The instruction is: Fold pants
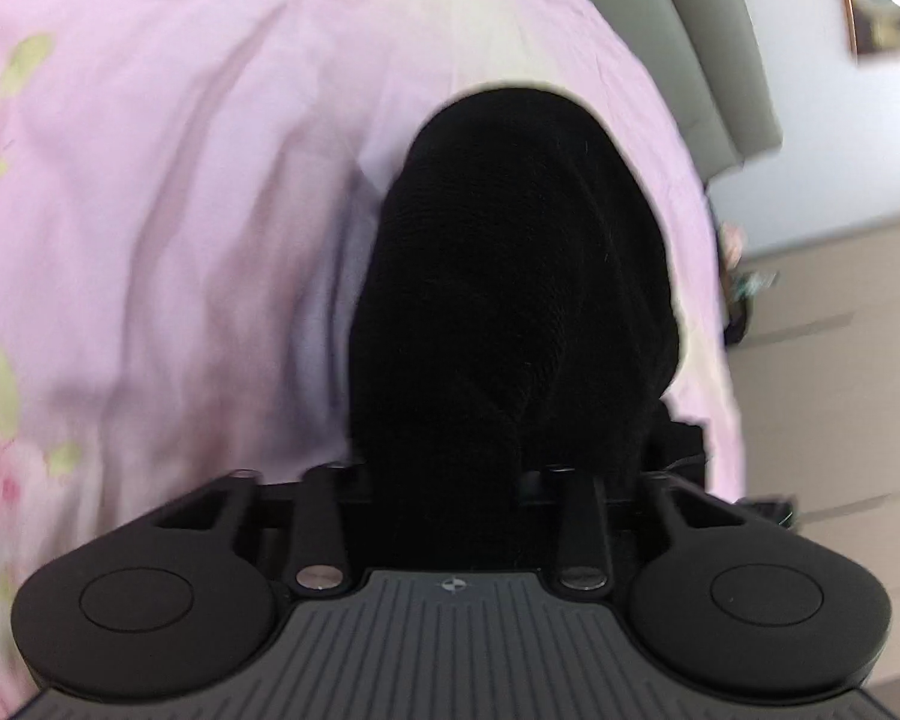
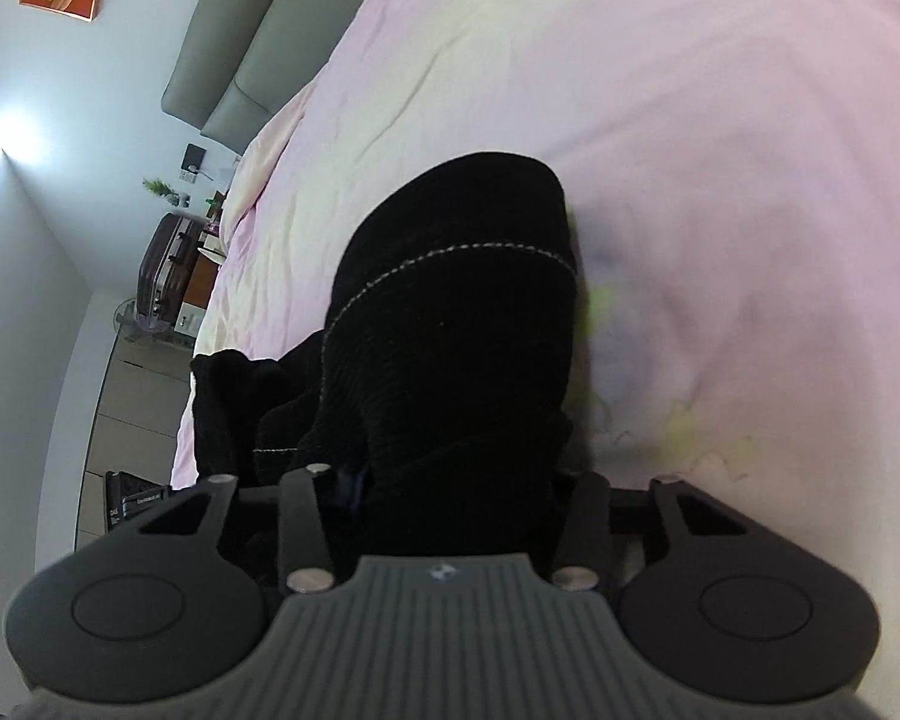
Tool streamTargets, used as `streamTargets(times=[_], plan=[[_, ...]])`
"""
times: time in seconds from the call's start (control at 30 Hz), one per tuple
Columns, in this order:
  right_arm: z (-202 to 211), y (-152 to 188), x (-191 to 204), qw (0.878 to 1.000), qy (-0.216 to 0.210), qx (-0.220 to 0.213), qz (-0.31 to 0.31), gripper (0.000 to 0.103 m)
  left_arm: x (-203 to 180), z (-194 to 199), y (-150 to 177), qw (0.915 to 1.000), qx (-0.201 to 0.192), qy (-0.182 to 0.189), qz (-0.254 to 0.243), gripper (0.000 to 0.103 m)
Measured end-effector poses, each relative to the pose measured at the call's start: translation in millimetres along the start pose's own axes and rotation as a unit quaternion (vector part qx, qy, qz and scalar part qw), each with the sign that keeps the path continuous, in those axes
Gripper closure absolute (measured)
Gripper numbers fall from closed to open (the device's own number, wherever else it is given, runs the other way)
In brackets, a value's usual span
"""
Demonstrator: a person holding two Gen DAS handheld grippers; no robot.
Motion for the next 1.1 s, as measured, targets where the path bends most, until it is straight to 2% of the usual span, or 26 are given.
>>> streamTargets(times=[0.07, 0.17, 0.3, 0.37, 0.43, 0.47, 0.5, 0.53, 0.57, 0.6, 0.63, 0.67, 0.7, 0.77, 0.8, 0.83, 0.87, 0.9, 0.97, 1.03, 1.1], plan=[[8, -2, 18, 1.0, -0.012, -0.007, 0.01, 0.073, -7, 19, 6, 0.9996, -0.018, 0.019, 0.005, 0.073], [18, -7, 64, 0.999, -0.037, -0.011, 0.037, 0.081, -16, 48, 18, 0.9988, -0.041, 0.024, 0.01, 0.073], [2, -9, 134, 0.995, -0.071, 0.016, 0.062, 0.081, -15, 109, 34, 0.9966, -0.077, 0.031, 0.005, 0.073], [-15, -7, 154, 0.993, -0.083, 0.028, 0.077, 0.081, -5, 132, 40, 0.9958, -0.091, 0.007, -0.002, 0.073], [-39, -7, 153, 0.993, -0.084, 0.04, 0.067, 0.081, 19, 137, 49, 0.9959, -0.08, -0.042, 0.006, 0.07], [-57, -9, 143, 0.995, -0.072, 0.048, 0.051, 0.076, 36, 135, 53, 0.9949, -0.068, -0.073, 0.016, 0.067], [-80, -8, 129, 0.997, -0.033, 0.06, 0.037, 0.068, 54, 132, 58, 0.9919, -0.056, -0.109, 0.035, 0.059], [-100, -3, 113, 0.996, 0.024, 0.078, 0.022, 0.063, 69, 129, 64, 0.9883, -0.05, -0.135, 0.05, 0.054], [-114, 3, 100, 0.992, 0.083, 0.095, 0.013, 0.059, 73, 130, 68, 0.9879, -0.058, -0.132, 0.057, 0.047], [-120, 8, 93, 0.988, 0.123, 0.095, 0.018, 0.061, 71, 136, 71, 0.9872, -0.077, -0.125, 0.063, 0.047], [-116, 10, 97, 0.989, 0.119, 0.081, 0.023, 0.059, 67, 147, 73, 0.9835, -0.1, -0.137, 0.064, 0.046], [-108, 12, 103, 0.99, 0.117, 0.07, 0.023, 0.057, 59, 159, 72, 0.9764, -0.126, -0.167, 0.055, 0.046], [-95, 16, 109, 0.989, 0.137, 0.055, 0.029, 0.053, 51, 181, 72, 0.9642, -0.162, -0.206, 0.037, 0.047], [-68, 23, 122, 0.981, 0.186, 0.014, 0.054, 0.051, 18, 213, 73, 0.9348, -0.23, -0.271, -0.008, 0.046], [-54, 28, 127, 0.977, 0.205, -0.005, 0.056, 0.05, -3, 220, 71, 0.9283, -0.241, -0.281, -0.035, 0.043], [-41, 35, 132, 0.975, 0.214, -0.024, 0.052, 0.049, -23, 217, 67, 0.9303, -0.233, -0.276, -0.063, 0.035], [-32, 41, 137, 0.976, 0.211, -0.041, 0.044, 0.049, -48, 202, 61, 0.9388, -0.205, -0.259, -0.096, 0.03], [-25, 47, 140, 0.978, 0.198, -0.059, 0.03, 0.049, -71, 180, 58, 0.9459, -0.174, -0.243, -0.127, 0.028], [-20, 59, 142, 0.982, 0.165, -0.086, -0.018, 0.049, -118, 121, 54, 0.9499, -0.116, -0.215, -0.194, 0.026], [-27, 78, 141, 0.98, 0.155, -0.106, -0.064, 0.049, -156, 51, 52, 0.9455, -0.055, -0.193, -0.257, 0.025], [-28, 96, 133, 0.973, 0.17, -0.13, -0.088, 0.049, -188, -14, 47, 0.932, -0.003, -0.182, -0.313, 0.025]])
Point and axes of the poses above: each gripper's, at about its wrist camera, not at the fingertips, and z roughly against the way its jaws point, x to its left, y to its underside, the point moved 9 cm from there along -z, roughly the way its jaws point, and after that the axes turned 14 degrees about x, right-handed, at the moved point
